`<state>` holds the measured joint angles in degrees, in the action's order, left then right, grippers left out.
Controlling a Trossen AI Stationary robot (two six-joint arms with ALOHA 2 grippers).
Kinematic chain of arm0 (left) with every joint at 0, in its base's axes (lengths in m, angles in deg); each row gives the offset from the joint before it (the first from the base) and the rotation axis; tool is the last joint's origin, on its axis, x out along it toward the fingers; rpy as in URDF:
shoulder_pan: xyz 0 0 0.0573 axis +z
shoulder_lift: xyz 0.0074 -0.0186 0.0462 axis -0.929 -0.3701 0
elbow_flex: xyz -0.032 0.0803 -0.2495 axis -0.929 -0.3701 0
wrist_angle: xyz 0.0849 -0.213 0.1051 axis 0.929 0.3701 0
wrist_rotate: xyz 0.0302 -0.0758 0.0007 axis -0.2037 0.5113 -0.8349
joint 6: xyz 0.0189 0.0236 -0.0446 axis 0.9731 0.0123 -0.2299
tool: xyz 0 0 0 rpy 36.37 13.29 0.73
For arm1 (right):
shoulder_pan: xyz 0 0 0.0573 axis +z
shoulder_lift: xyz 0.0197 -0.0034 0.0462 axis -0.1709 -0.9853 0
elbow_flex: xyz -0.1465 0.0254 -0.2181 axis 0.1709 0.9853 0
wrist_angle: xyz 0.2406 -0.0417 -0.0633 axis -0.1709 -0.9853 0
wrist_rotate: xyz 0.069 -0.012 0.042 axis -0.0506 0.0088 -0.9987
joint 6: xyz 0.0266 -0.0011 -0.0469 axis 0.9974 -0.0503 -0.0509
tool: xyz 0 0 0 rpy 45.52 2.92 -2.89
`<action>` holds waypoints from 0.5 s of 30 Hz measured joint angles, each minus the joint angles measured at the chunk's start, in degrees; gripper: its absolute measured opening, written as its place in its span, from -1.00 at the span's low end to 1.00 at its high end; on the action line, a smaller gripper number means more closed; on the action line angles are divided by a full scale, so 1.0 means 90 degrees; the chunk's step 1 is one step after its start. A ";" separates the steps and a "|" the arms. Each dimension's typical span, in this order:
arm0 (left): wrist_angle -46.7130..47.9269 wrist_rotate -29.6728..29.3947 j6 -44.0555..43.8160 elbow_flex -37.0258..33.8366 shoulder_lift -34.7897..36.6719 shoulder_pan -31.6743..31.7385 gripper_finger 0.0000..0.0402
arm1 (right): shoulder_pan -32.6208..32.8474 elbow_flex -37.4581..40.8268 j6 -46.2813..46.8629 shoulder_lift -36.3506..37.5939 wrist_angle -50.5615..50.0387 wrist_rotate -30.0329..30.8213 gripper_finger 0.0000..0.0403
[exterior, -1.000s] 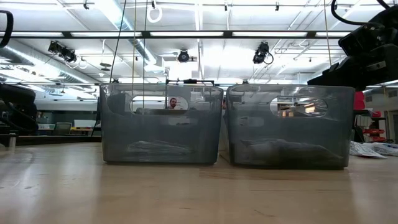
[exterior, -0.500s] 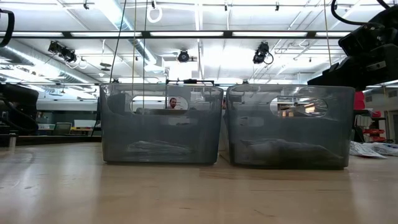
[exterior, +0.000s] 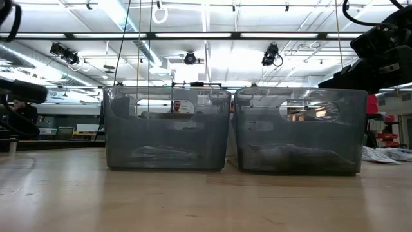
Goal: Pick & Place Travel size toiletries
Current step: Put the blue toothbrush into the transparent bin
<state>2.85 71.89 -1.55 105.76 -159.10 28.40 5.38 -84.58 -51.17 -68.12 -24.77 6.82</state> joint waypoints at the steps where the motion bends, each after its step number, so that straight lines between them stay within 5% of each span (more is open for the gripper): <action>1: -0.0001 -0.0052 -0.0001 0.0051 0.0000 0.0031 -0.83 | 0.0001 -0.0001 -0.0001 0.0000 0.0000 0.0000 -0.94; 15: 0.0202 -0.0698 0.0672 0.0434 0.0000 0.0375 -0.81 | 0.0001 0.0001 -0.0001 0.0000 0.0000 0.0000 -0.94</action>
<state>4.67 65.61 4.50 109.66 -159.10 31.78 5.39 -84.57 -51.18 -68.13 -24.77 6.82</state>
